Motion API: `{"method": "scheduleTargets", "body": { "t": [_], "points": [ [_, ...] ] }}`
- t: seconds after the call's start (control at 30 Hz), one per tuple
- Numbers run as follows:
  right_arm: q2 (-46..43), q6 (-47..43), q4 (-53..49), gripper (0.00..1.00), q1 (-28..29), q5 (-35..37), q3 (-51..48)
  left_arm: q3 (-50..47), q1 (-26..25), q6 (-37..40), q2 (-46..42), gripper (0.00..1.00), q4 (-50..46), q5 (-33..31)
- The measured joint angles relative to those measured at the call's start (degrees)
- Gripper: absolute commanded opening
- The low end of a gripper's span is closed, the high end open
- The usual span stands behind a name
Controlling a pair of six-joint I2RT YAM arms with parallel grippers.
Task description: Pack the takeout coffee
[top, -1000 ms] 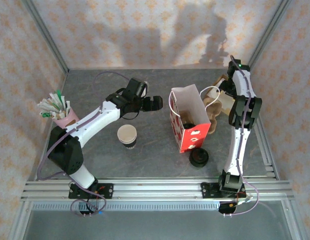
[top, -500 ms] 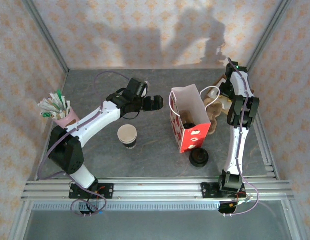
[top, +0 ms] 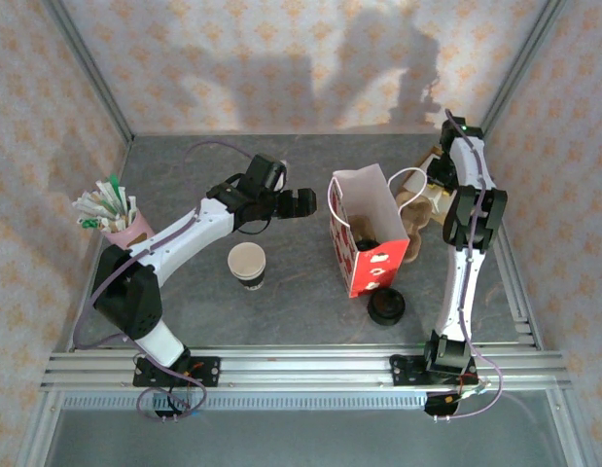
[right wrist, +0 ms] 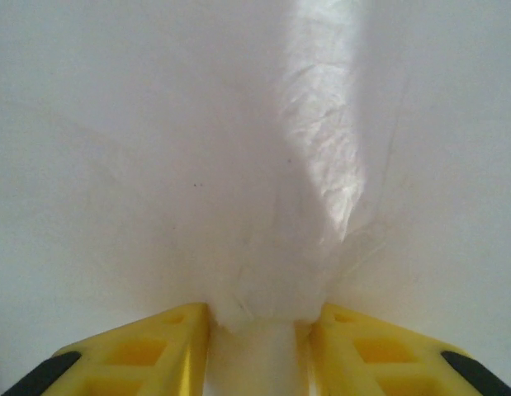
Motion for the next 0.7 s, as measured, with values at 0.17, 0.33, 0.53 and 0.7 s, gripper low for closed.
{"method": "scheduleTargets", "body": {
  "t": [0.17, 0.33, 0.53, 0.7],
  "points": [
    [-1.2, 0.04, 0.07, 0.31, 0.0, 0.24, -0.17, 0.0, 0.0, 0.0, 0.0, 1.0, 0.04, 0.0],
    [-1.75, 0.2, 0.09, 0.24, 0.0, 0.42, -0.87, 0.0, 0.0, 0.0, 0.0, 1.0, 0.04, 0.0],
    [-1.84, 0.15, 0.11, 0.49, -0.04, 0.87, -1.99, -0.02, 0.0, 0.0, 0.0, 1.0, 0.04, 0.0],
    [-1.84, 0.2, 0.7, 0.61, -0.74, 0.63, -4.35, -0.09, 0.0, 0.0, 0.0, 1.0, 0.04, 0.02]
  ]
}}
